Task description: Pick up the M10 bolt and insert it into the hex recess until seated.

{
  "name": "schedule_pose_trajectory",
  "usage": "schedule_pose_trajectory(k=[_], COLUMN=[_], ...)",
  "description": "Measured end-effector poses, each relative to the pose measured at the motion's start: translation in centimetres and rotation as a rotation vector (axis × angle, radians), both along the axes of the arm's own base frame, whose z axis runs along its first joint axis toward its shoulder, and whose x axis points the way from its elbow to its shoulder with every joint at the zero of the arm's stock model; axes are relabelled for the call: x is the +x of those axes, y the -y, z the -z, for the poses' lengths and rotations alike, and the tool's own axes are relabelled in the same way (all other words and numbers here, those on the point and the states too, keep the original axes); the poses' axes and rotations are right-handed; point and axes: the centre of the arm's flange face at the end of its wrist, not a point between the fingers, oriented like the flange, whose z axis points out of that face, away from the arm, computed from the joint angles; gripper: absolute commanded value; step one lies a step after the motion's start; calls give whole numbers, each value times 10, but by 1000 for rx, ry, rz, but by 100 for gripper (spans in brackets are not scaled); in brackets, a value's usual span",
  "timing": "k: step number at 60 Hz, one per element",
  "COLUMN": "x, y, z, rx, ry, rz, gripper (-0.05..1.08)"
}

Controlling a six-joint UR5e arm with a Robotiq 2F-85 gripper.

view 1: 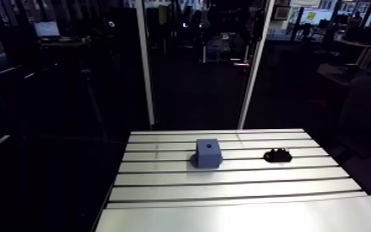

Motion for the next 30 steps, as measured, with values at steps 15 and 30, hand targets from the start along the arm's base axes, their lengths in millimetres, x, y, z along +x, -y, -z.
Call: schedule_pose_trajectory(k=[15, 30], x=[10, 14], y=[-2, -4], z=[15, 22], rx=[26, 48], ry=[42, 60], rz=[-10, -14], gripper=[0, 0])
